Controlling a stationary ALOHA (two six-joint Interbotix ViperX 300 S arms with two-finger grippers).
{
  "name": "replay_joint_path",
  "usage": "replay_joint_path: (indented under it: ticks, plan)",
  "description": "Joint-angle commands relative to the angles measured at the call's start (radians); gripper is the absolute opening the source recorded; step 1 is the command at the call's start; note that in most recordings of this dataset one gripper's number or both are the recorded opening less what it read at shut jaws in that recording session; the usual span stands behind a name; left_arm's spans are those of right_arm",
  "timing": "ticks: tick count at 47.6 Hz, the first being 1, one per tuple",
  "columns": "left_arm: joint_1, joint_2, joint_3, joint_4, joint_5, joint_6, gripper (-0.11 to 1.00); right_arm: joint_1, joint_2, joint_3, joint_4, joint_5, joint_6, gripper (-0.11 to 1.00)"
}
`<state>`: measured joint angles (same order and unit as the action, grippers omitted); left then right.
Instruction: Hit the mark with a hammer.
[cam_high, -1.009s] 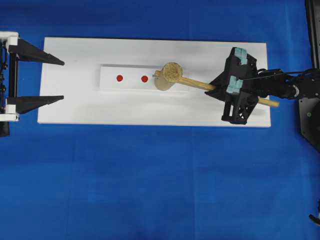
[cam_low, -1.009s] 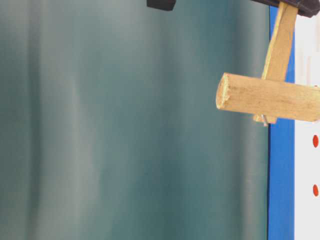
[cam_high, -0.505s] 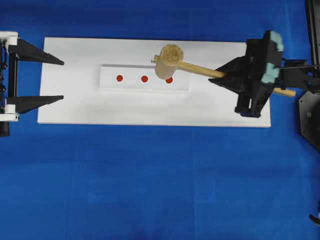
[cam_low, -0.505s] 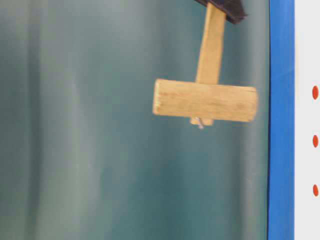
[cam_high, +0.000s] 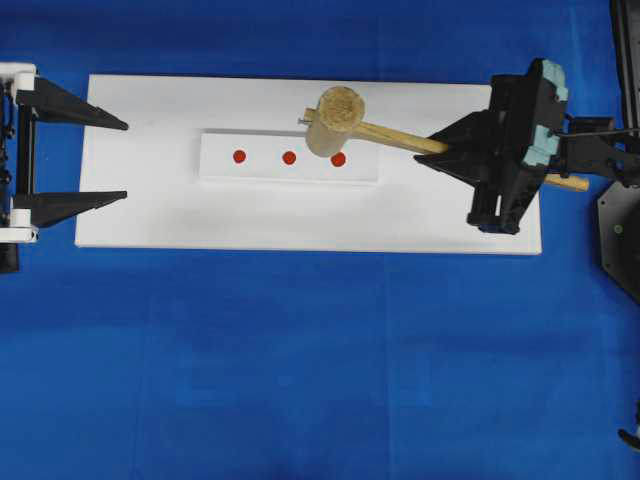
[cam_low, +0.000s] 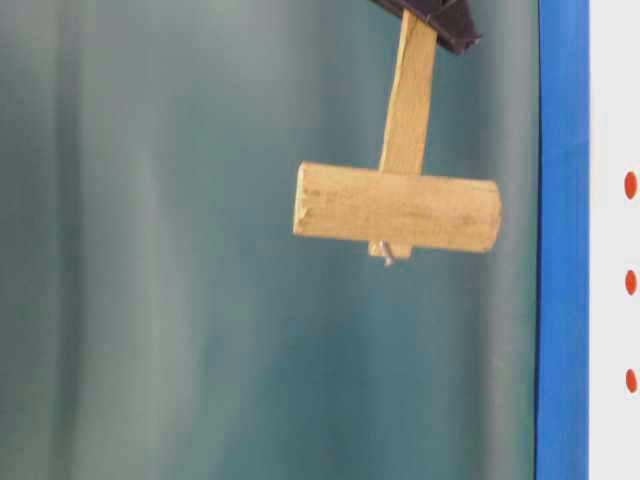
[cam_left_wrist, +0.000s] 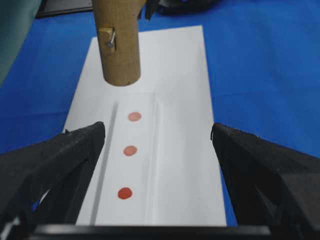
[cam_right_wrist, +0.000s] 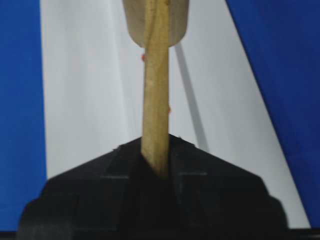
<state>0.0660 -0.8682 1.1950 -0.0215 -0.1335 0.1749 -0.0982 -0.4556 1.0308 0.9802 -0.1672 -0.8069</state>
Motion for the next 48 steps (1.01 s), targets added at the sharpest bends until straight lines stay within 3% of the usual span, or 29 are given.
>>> replay_joint_path:
  ticks: [1, 29, 48]
  plan:
    - [0.000, 0.003, -0.012, -0.002, -0.011, -0.002, 0.85, 0.002, 0.017, -0.051, -0.008, 0.005, -0.003, 0.00]
    - [0.000, 0.008, -0.011, -0.002, -0.011, 0.000, 0.85, 0.028, 0.304, -0.334, -0.043, 0.067, -0.003, 0.00]
    - [0.000, 0.025, -0.012, -0.002, -0.015, -0.003, 0.85, 0.040, 0.336, -0.368, -0.055, 0.078, -0.003, 0.00]
